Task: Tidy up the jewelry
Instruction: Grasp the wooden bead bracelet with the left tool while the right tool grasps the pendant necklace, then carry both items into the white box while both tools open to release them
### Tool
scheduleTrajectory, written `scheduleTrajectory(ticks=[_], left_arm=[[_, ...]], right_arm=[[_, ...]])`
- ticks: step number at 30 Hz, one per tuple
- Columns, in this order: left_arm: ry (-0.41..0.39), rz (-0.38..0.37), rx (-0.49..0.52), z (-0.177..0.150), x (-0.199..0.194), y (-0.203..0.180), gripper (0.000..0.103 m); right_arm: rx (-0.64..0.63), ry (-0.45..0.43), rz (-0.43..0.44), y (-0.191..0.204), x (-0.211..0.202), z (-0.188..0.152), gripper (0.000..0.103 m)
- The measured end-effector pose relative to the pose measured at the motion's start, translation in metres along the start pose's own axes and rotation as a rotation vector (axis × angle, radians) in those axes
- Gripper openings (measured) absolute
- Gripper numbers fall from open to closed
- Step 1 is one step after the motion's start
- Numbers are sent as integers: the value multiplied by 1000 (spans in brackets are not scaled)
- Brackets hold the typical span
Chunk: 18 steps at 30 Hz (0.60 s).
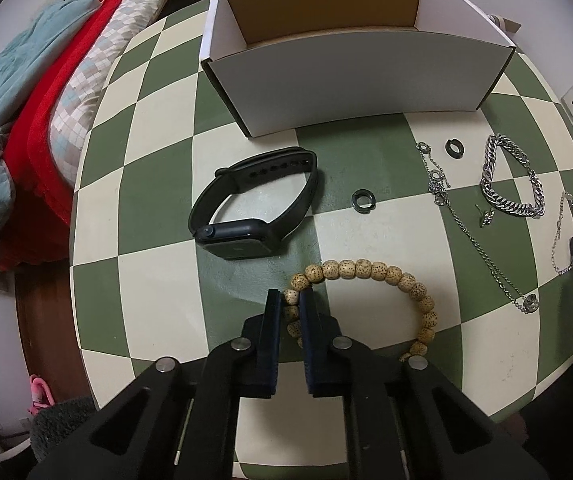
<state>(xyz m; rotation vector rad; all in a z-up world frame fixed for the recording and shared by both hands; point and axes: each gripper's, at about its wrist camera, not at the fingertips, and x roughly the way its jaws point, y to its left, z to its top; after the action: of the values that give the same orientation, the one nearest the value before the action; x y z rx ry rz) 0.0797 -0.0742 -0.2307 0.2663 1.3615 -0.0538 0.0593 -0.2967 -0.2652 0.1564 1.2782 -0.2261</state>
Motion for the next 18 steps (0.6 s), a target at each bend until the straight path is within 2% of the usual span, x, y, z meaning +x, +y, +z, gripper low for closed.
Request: scheduleTrajectory(ticks=[1,3,10,18], left_arm=[[-1,0,-2,-1,-1,-1,7],[-1,-3,-6,0,0,0,7],[-5,-15,-36,3,-5,18,6],[-72,-32,-50,1,-46,29,6]], right_arm=[[-4,1,-4,1,0,0,5],[0,1,-3,2,-1,1,3],[47,-21,77,-4,-23,3,2],[77,-86,188,-6,-73,12,2]])
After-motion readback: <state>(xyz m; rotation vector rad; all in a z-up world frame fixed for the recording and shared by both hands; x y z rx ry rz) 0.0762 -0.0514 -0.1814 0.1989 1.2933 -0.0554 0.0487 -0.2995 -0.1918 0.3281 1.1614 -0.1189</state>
